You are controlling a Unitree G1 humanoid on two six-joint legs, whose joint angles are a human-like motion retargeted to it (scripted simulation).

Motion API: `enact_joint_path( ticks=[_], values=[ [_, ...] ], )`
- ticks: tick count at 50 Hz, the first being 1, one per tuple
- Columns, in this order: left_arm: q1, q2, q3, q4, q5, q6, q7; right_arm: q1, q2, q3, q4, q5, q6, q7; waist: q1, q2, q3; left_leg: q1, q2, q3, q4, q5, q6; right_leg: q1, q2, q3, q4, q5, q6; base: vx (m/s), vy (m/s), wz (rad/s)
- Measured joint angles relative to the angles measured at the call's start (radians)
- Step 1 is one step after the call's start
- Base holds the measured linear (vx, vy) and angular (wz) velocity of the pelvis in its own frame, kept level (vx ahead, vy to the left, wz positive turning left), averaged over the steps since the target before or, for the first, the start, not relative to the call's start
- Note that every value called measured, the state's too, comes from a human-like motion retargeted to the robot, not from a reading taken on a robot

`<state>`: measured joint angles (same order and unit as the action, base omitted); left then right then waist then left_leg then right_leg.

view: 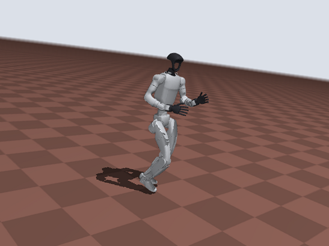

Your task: Run

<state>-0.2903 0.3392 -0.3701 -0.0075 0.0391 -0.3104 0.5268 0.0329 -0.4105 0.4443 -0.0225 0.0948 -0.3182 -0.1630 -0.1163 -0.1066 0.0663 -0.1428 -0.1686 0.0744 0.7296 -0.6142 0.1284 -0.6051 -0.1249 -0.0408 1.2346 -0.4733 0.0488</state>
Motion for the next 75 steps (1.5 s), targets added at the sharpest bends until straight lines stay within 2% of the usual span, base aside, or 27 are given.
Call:
enact_joint_path(
  ticks=[3,5,8,10,12,16,19,22,25,28,30,33,37,40,42,44,48,50,52,55,58,60,65,67,70,72,75],
  values=[
    [-0.035,0.004,-0.052,-0.059,0.028,-0.053,-0.025,0.091,-0.03,-0.019,0.006,0.031,-0.005,0.018,-0.01,0.062,-0.038,0.03,0.098,-0.008,0.038,0.136,-0.091,0.026,0.118,-0.026,-0.385,0.056,0.027,0.0,-0.06,-0.05],
    [-0.03,0.011,-0.078,-0.09,0.024,-0.072,-0.046,0.117,-0.034,-0.026,0.005,0.036,-0.008,0.009,0.002,0.092,-0.047,0.004,0.169,-0.003,0.202,0.19,-0.115,0.061,0.175,-0.042,-0.487,0.074,0.012,-0.04,-0.06,-0.06],
    [0.032,0.007,-0.113,-0.099,0.001,-0.065,-0.08,0.099,-0.027,-0.024,-0.003,0.017,-0.009,-0.024,0.044,0.093,-0.031,-0.056,0.265,0.024,0.541,0.212,-0.084,0.103,0.204,-0.053,-0.358,-0.034,-0.074,-0.03,-0.06,-0.06],
    [0.085,0.011,-0.116,-0.075,-0.019,-0.036,-0.106,0.035,-0.019,-0.025,-0.006,-0.016,-0.004,-0.062,0.082,0.09,0.0,-0.125,0.332,0.023,0.752,0.185,-0.038,0.141,0.22,-0.057,-0.272,-0.134,-0.135,-0.02,-0.07,-0.1],
    [0.152,0.017,-0.102,-0.024,-0.027,-0.003,-0.128,-0.062,-0.006,-0.028,-0.008,-0.052,0.003,-0.097,0.125,0.077,0.032,-0.21,0.368,0.022,0.875,0.124,0.018,0.183,0.225,-0.044,-0.222,-0.216,-0.169,-0.01,-0.05,-0.18],
    [0.308,0.046,-0.026,0.048,-0.057,0.021,-0.186,-0.264,0.04,-0.053,-0.066,-0.068,0.002,-0.148,0.196,0.028,0.062,-0.384,0.312,0.041,0.81,0.032,0.08,0.285,0.196,0.008,-0.243,-0.244,-0.149,0.0,-0.01,-0.04],
    [0.447,0.072,0.03,0.036,-0.096,0.009,-0.223,-0.329,0.07,-0.069,-0.156,-0.05,-0.012,-0.156,0.234,-0.013,0.038,-0.44,0.209,0.076,0.52,0.025,0.064,0.361,0.148,0.043,-0.308,-0.152,-0.077,0.05,0.06,-0.08],
    [0.54,0.076,0.056,0.024,-0.132,-0.004,-0.227,-0.339,0.089,-0.056,-0.204,-0.057,-0.03,-0.141,0.237,-0.059,0.0,-0.409,0.072,0.097,0.166,0.076,0.03,0.399,0.064,0.062,-0.292,-0.019,0.014,0.03,0.07,-0.01],
    [0.553,0.056,0.051,0.014,-0.138,-0.008,-0.193,-0.309,0.1,-0.024,-0.2,-0.077,-0.039,-0.108,0.205,-0.086,-0.018,-0.348,-0.016,0.097,0.078,0.072,0.047,0.386,-0.014,0.062,-0.099,0.093,0.065,-0.01,0.07,-0.14],
    [0.455,0.048,0.043,-0.001,-0.079,-0.007,-0.131,-0.251,0.097,0.008,-0.146,-0.117,-0.019,-0.087,0.157,-0.102,-0.003,-0.279,-0.061,0.092,0.161,-0.045,0.115,0.312,-0.088,0.06,0.182,0.139,0.06,-0.02,0.06,-0.2],
    [0.339,0.054,0.038,-0.002,-0.024,0.003,-0.085,-0.202,0.085,0.023,-0.086,-0.145,-0.001,-0.077,0.12,-0.105,0.017,-0.225,-0.068,0.082,0.199,-0.125,0.133,0.233,-0.112,0.062,0.309,0.098,0.034,-0.01,0.02,-0.11],
    [0.133,0.045,0.029,0.011,0.019,0.022,-0.042,-0.134,0.037,0.024,-0.006,-0.138,-0.001,-0.049,0.067,-0.06,0.036,-0.091,-0.044,0.061,0.112,-0.128,0.106,0.103,-0.082,0.047,0.259,0.014,0.0,0.0,0.03,-0.17],
    [0.035,0.021,-0.005,-0.039,0.037,-0.016,-0.057,0.008,-0.024,0.013,0.012,-0.085,-0.014,-0.011,0.003,0.011,-0.004,0.049,0.031,0.045,0.001,0.023,-0.009,0.04,0.022,-0.003,-0.137,-0.01,0.0,0.0,-0.01,-0.02],
    [0.041,0.017,-0.046,-0.074,0.046,-0.063,-0.091,0.078,-0.039,0.002,0.011,-0.057,-0.02,0.004,0.01,0.066,-0.04,0.025,0.133,0.033,0.157,0.162,-0.087,0.077,0.139,-0.024,-0.42,0.049,0.007,-0.02,-0.06,-0.14],
    [0.071,0.016,-0.067,-0.093,0.038,-0.069,-0.113,0.085,-0.039,0.006,-0.001,-0.053,-0.023,-0.004,0.031,0.069,-0.037,-0.015,0.191,0.046,0.376,0.22,-0.087,0.101,0.17,-0.028,-0.398,0.025,-0.028,-0.04,-0.06,-0.13],
    [0.11,0.023,-0.08,-0.099,0.023,-0.059,-0.14,0.06,-0.04,0.008,-0.02,-0.059,-0.023,-0.023,0.063,0.071,-0.021,-0.077,0.262,0.047,0.618,0.23,-0.061,0.133,0.198,-0.034,-0.333,-0.04,-0.086,-0.03,-0.06,-0.17],
    [0.205,0.041,-0.061,-0.05,0.012,-0.003,-0.174,-0.09,-0.03,0.008,-0.037,-0.113,-0.013,-0.081,0.141,0.053,0.036,-0.231,0.356,0.029,0.928,0.123,0.041,0.195,0.224,-0.014,-0.204,-0.207,-0.171,-0.02,-0.05,-0.26],
    [0.256,0.055,-0.027,-0.016,0.007,0.012,-0.186,-0.2,-0.006,-0.004,-0.037,-0.135,-0.008,-0.121,0.177,0.032,0.064,-0.319,0.345,0.029,0.933,0.061,0.084,0.234,0.214,0.007,-0.193,-0.239,-0.174,-0.01,-0.01,-0.24],
    [0.326,0.075,0.014,-0.005,-0.001,0.007,-0.2,-0.271,0.027,-0.023,-0.063,-0.128,-0.01,-0.154,0.205,0.005,0.067,-0.385,0.295,0.047,0.817,0.035,0.096,0.28,0.19,0.028,-0.228,-0.206,-0.14,0.0,0.01,-0.09],
    [0.446,0.096,0.06,-0.006,-0.015,-0.015,-0.217,-0.302,0.065,-0.039,-0.119,-0.105,-0.02,-0.17,0.239,-0.033,0.039,-0.421,0.194,0.086,0.504,0.044,0.07,0.34,0.141,0.055,-0.302,-0.07,-0.048,0.03,0.04,-0.05],
    [0.531,0.099,0.076,0.013,-0.023,-0.035,-0.209,-0.298,0.08,-0.031,-0.154,-0.104,-0.044,-0.148,0.237,-0.069,-0.002,-0.396,0.07,0.109,0.149,0.129,0.017,0.36,0.056,0.057,-0.289,0.077,0.048,0.03,0.07,0.0],
    [0.561,0.095,0.081,0.03,-0.028,-0.037,-0.194,-0.298,0.081,-0.025,-0.166,-0.115,-0.058,-0.128,0.224,-0.085,-0.018,-0.367,0.006,0.114,0.016,0.154,0.012,0.364,-0.004,0.048,-0.213,0.125,0.08,0.0,0.07,-0.11],
    [0.534,0.105,0.084,0.073,0.029,-0.021,-0.152,-0.288,0.086,0.003,-0.183,-0.171,-0.055,-0.093,0.189,-0.104,-0.013,-0.36,-0.054,0.117,0.189,-0.015,0.118,0.357,-0.131,0.031,0.093,0.112,0.067,-0.01,0.06,-0.37],
    [0.457,0.111,0.079,0.113,0.066,-0.005,-0.132,-0.276,0.085,0.02,-0.155,-0.189,-0.042,-0.073,0.172,-0.106,0.004,-0.35,-0.046,0.119,0.265,-0.085,0.133,0.331,-0.162,0.025,0.186,0.085,0.038,-0.02,0.01,-0.42],
    [0.303,0.111,0.058,0.173,0.099,0.015,-0.104,-0.241,0.067,0.044,-0.079,-0.192,-0.026,-0.034,0.143,-0.086,0.023,-0.294,-0.026,0.117,0.281,-0.133,0.133,0.26,-0.168,0.021,0.243,0.029,-0.008,-0.03,0.04,-0.42],
    [0.211,0.1,0.041,0.176,0.103,0.017,-0.09,-0.198,0.039,0.052,-0.031,-0.176,-0.027,-0.016,0.116,-0.061,0.026,-0.228,-0.019,0.115,0.222,-0.121,0.125,0.204,-0.148,0.015,0.215,-0.008,-0.019,-0.02,0.06,-0.29],
    [0.111,0.086,0.017,0.131,0.116,0.01,-0.073,-0.112,-0.007,0.052,0.018,-0.151,-0.034,-0.002,0.063,-0.025,0.015,-0.123,0.002,0.106,0.087,-0.053,0.067,0.129,-0.1,-0.008,0.099,-0.047,-0.021,0.0,0.0,0.0]
  ],
)
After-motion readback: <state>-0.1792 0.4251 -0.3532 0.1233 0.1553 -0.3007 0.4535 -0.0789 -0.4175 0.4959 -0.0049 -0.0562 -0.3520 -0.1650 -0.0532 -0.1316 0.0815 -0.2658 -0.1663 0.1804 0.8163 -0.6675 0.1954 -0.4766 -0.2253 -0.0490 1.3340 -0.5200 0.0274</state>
